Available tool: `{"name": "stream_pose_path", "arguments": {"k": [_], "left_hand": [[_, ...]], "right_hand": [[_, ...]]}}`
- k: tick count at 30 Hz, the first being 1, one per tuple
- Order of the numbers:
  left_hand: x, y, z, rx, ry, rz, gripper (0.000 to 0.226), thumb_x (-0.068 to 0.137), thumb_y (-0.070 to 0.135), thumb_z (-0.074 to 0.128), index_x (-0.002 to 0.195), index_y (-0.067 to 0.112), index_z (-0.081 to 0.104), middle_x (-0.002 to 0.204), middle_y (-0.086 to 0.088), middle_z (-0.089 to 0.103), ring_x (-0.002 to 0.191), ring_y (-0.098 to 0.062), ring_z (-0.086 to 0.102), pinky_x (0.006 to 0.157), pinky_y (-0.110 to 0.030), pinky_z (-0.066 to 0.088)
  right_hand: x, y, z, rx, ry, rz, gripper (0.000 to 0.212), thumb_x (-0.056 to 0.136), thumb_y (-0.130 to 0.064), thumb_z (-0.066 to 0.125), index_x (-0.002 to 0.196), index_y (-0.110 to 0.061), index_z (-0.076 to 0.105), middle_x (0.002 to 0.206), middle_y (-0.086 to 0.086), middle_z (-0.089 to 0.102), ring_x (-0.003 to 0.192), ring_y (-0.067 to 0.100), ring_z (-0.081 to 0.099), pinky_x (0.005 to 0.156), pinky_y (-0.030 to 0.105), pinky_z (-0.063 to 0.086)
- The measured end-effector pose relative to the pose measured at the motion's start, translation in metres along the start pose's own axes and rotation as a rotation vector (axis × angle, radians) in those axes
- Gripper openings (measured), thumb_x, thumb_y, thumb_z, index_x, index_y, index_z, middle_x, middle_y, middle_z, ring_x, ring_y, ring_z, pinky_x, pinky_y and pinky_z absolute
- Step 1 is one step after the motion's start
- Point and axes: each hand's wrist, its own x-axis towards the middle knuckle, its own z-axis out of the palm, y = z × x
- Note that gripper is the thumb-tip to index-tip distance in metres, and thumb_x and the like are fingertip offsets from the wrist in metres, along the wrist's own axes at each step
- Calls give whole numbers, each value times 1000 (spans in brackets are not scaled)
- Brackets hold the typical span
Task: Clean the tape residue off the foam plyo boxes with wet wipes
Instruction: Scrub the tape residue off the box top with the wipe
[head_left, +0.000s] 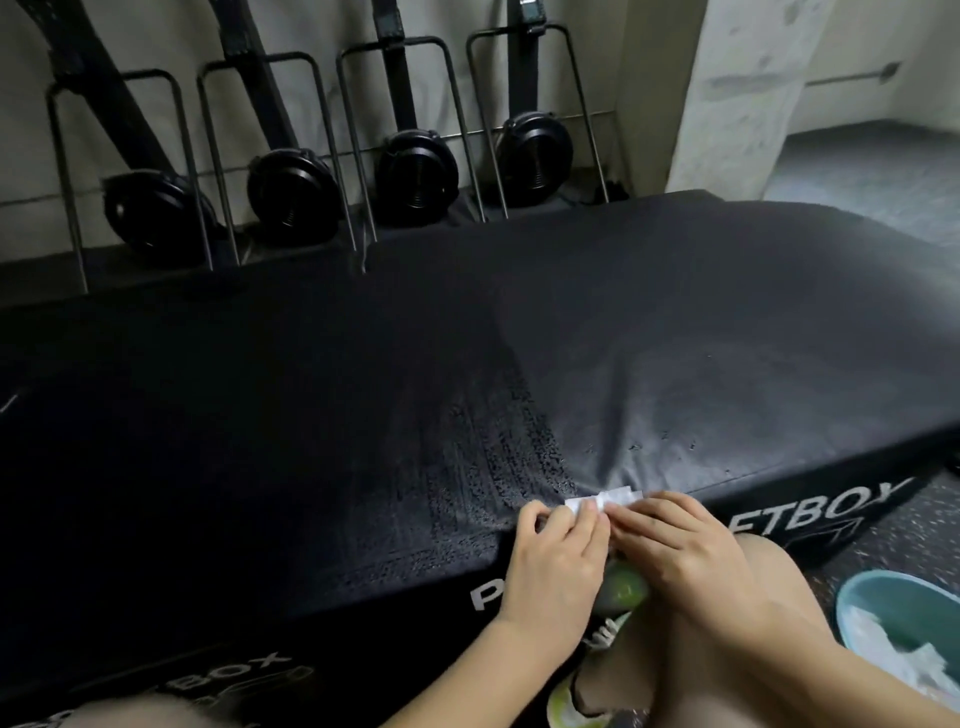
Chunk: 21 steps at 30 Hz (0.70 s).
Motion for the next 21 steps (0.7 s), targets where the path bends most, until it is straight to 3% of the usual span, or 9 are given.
{"name": "stream_pose_path", "arguments": {"k": [2, 4, 7, 10, 12, 14, 19, 21], "left_hand": [[8, 8, 7, -13, 2, 8, 32, 92, 14, 49, 115, 11, 71, 119, -2, 67, 91, -17, 51, 86, -37, 37], [16, 14, 11, -20, -15, 19, 33, 92, 16, 48, 116, 12, 70, 121, -3, 67, 93, -18, 54, 87, -38, 37], [21, 17, 11, 10, -26, 9, 37, 90, 22, 46, 116, 15, 72, 122, -1, 68, 92, -17, 56, 89, -39, 36], [21, 11, 10, 13, -49, -49, 40, 88, 26, 47, 117, 16, 73, 123, 2, 69, 91, -16, 55, 93, -41, 36], [22, 3, 10, 44, -87, -84, 46, 85, 28, 45, 121, 14, 71, 125, 1, 68, 95, -18, 56, 97, -44, 35], [28, -9, 7, 72, -128, -101, 52, 83, 30, 44, 125, 12, 69, 126, 1, 67, 99, -18, 55, 99, -47, 34], [69, -52, 9, 93, -203, -164, 50, 79, 32, 72, 125, 12, 67, 124, 2, 67, 97, -19, 58, 96, -44, 38], [94, -72, 17, 102, -231, -211, 43, 82, 31, 70, 121, 12, 68, 118, 2, 68, 97, -19, 58, 93, -43, 42]], "right_hand": [[-8, 9, -10, -13, -87, 44, 41, 109, -30, 40, 113, -13, 77, 127, -3, 69, 106, 17, 64, 108, 28, 38], [-17, 20, -14, -19, -180, 99, 34, 104, -30, 47, 123, -18, 73, 136, -7, 64, 114, 16, 63, 108, 33, 40], [-25, 30, -10, 72, -204, 189, 29, 104, -32, 55, 125, -22, 72, 139, -15, 60, 120, 13, 60, 97, 35, 51], [-5, 25, -12, 114, -208, 225, 30, 107, -38, 48, 122, -29, 73, 137, -23, 58, 121, 2, 57, 80, 25, 57], [16, 23, -10, 149, -188, 185, 31, 104, -34, 49, 115, -24, 76, 130, -19, 65, 115, 1, 60, 94, 11, 48], [38, 27, 1, 182, -197, 168, 34, 105, -35, 49, 114, -17, 77, 126, -13, 68, 112, 7, 62, 100, 18, 47], [89, 58, 35, 147, -237, 111, 33, 104, -33, 49, 111, -17, 77, 118, -10, 72, 96, 15, 64, 89, 31, 52], [115, 77, 53, 114, -278, 99, 31, 103, -32, 49, 106, -19, 76, 111, -9, 72, 91, 18, 61, 86, 34, 51]]}}
